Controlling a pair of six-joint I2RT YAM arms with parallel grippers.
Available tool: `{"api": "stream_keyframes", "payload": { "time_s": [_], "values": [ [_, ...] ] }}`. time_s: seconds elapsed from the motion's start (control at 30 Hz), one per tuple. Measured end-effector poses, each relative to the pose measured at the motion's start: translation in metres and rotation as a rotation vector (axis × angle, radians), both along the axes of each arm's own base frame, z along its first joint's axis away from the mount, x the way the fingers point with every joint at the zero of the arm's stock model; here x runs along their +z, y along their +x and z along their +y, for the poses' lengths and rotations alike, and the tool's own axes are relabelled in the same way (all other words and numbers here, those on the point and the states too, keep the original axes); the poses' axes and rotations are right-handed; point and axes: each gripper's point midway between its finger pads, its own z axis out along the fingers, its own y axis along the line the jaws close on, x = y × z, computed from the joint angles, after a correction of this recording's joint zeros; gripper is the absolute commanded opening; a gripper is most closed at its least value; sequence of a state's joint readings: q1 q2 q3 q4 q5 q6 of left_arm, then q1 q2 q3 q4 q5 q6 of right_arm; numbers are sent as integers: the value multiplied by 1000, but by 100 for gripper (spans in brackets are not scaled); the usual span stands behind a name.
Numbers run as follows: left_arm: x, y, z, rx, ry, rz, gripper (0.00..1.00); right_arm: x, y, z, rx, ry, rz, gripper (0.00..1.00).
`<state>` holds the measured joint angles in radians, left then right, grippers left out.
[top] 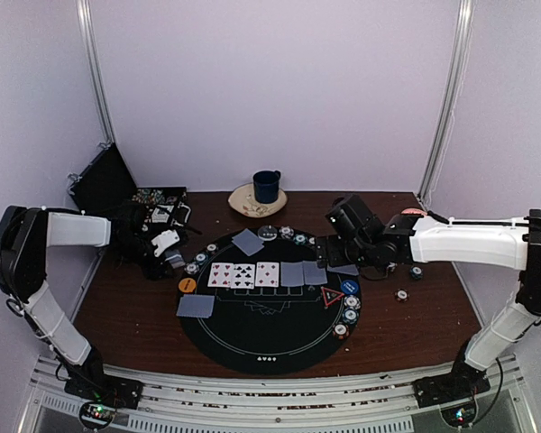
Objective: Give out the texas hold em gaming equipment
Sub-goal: Place the poker card on the poker table mat.
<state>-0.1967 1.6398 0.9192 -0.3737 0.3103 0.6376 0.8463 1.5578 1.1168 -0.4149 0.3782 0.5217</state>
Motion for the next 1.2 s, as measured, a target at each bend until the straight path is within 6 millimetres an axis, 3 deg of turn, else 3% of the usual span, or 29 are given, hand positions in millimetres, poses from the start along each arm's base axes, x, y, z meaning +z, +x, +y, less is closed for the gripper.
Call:
{"api": "stream_keyframes", "payload": {
  "time_s": [0.13,0.37,0.5,0.67,0.77,1.1,1.2],
  "values": [
    [-4,3,17,44,7,15,38,-13,-5,-5,5,-21,14,100],
    [20,-18,7,-30,-7,-20,38,-10,-12,-14,18,-17,-8,100],
    [30,-51,-30,-171,-8,-42,39,-5,-13,-15,22,-4,-30,100],
    [32,-125,-96,-448,-15,-25,39,-10,-14,-21,23,-3,-36,100],
    [31,-156,-121,-551,-26,2,38,-12,-14,-29,11,-1,-36,100],
    [5,-208,-182,-748,-1,93,38,12,-7,-57,-49,67,-99,100],
    [2,-215,-202,-799,-3,94,38,13,-5,-63,-63,71,-103,100]
  ]
}}
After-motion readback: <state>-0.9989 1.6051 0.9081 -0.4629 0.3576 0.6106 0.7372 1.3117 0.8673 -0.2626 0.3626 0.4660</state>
